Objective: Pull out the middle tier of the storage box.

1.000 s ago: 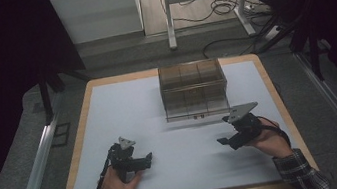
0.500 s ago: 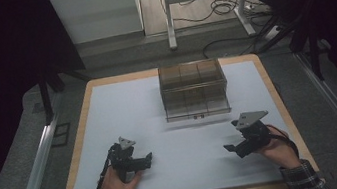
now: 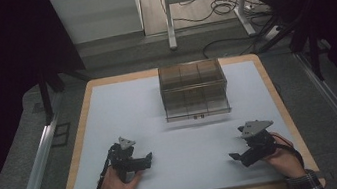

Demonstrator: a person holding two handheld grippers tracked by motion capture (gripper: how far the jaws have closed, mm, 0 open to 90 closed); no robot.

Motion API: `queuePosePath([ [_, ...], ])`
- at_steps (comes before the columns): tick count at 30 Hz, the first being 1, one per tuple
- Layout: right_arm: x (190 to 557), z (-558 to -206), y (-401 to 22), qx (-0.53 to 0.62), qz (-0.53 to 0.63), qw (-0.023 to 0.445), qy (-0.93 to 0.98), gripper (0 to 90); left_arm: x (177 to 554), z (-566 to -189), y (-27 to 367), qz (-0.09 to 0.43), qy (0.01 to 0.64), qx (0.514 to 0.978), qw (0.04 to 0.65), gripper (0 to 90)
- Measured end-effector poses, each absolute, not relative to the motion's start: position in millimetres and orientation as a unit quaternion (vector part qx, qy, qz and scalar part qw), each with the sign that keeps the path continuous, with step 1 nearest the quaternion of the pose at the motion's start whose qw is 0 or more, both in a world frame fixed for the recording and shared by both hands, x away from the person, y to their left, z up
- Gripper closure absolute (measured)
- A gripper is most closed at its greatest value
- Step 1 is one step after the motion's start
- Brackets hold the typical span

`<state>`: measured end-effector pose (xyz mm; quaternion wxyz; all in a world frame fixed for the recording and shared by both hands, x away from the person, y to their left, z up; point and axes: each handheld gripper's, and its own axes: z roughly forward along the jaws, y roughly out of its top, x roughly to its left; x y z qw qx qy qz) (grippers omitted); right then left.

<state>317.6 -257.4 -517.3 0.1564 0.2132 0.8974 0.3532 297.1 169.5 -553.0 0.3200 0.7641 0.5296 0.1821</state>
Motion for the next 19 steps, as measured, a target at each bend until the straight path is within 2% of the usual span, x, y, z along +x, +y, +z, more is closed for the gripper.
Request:
queuePosePath([
  [8, 315.9, -531.4, -263.1, 0.232, 0.352, 0.146, 0.895, 0.4, 297.1, -553.0, 169.5, 0.182, 0.530, 0.764, 0.320, 0.0],
  [15, 321.1, -532.9, -264.8, 0.245, 0.351, 0.120, 0.896, 0.3, 297.1, -553.0, 169.5, 0.182, 0.530, 0.764, 0.320, 0.0],
  [19, 320.7, -533.3, -264.8, 0.245, 0.351, 0.122, 0.896, 0.2, 296.9, -553.1, 169.4, 0.183, 0.529, 0.764, 0.320, 0.0],
])
